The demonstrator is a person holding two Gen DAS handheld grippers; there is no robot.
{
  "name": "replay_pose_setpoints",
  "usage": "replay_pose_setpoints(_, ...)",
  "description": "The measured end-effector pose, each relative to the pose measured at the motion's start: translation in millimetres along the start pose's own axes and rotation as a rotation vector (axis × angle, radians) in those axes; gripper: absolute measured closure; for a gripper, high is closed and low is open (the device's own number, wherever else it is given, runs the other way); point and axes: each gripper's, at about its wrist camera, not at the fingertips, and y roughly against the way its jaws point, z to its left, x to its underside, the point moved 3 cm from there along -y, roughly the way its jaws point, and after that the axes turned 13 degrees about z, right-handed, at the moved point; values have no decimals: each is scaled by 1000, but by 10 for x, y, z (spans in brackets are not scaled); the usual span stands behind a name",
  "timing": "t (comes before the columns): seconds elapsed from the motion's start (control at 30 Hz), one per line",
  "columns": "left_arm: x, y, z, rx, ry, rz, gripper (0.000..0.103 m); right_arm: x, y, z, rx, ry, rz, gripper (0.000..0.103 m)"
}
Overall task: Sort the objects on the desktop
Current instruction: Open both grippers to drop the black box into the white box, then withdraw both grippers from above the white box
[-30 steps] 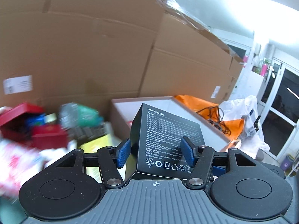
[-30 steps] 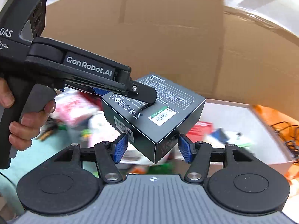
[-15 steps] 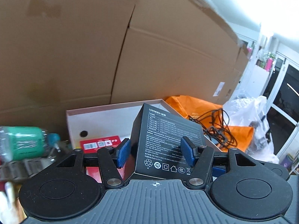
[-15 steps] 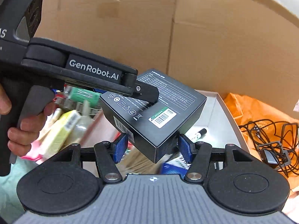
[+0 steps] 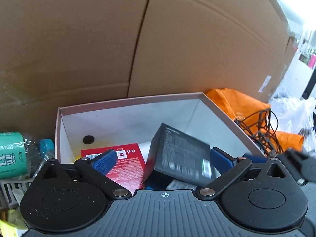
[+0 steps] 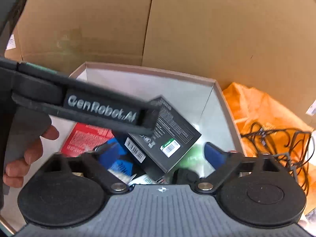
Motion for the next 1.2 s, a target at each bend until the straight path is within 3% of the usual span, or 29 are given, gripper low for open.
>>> replay_pose_setpoints(0.3,29,82,-17,-33,-6,3,0,91,47,-114,41,-68,-15,2)
replay_pose_setpoints(0.57,231,514,-54,-39,-7,-41,0,174,359,-125,46,-123,-58,0)
replay_pose_setpoints(0.93,839,1340,-195,-82,-83,-108,0,611,1025,236,94,-116,-113,0)
replay_pose_setpoints(1.2,1350,1754,-152,-104,-68,-127,0,944,1300,517,125,-116,-125,0)
